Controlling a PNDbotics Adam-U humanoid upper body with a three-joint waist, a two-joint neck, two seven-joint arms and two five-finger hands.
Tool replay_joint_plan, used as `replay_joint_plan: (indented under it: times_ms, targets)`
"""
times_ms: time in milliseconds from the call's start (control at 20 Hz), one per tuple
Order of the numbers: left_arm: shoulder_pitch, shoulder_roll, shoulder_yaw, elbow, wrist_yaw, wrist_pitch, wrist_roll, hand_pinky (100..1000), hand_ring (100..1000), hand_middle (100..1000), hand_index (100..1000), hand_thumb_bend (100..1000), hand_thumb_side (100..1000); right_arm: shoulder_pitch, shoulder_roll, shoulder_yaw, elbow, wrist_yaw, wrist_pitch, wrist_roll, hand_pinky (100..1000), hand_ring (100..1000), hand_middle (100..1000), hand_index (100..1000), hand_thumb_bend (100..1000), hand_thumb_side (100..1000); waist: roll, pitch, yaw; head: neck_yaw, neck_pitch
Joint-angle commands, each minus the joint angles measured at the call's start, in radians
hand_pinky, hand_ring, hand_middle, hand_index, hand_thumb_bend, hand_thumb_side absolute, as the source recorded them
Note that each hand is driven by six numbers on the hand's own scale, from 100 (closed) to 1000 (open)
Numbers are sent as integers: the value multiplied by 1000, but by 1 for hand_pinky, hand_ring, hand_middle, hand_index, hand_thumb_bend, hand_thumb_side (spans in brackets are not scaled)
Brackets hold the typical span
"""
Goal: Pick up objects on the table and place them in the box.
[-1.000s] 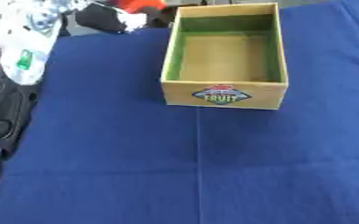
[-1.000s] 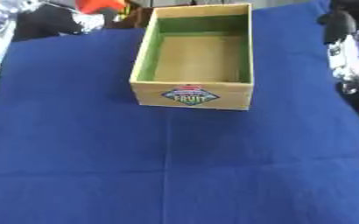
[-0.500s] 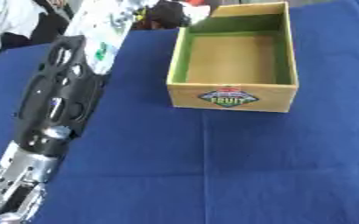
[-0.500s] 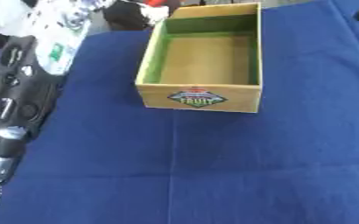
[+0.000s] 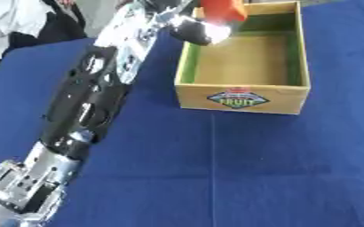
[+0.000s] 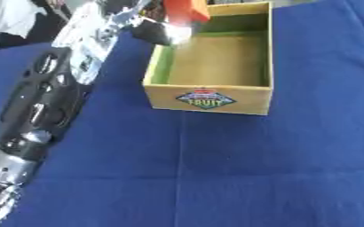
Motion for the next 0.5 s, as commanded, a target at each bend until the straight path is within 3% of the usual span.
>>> replay_joint_plan:
  times_ms: [50,500]
  targets:
    - [-11,-2,-8,13,-1,-45,-15,311,408,282,486,100,648,-16,0,-1,-20,-5,-9,-3,929,866,617,797,100,600,-12,-20,0,-10,-5]
    - [-11,-27,-8,67,-41,-117,-2,349,437,315,521,100,658,-19,5,-1,-20,-6,-10,-7,930,866,616,798,100,599,-13,-13,-9,-30,-9]
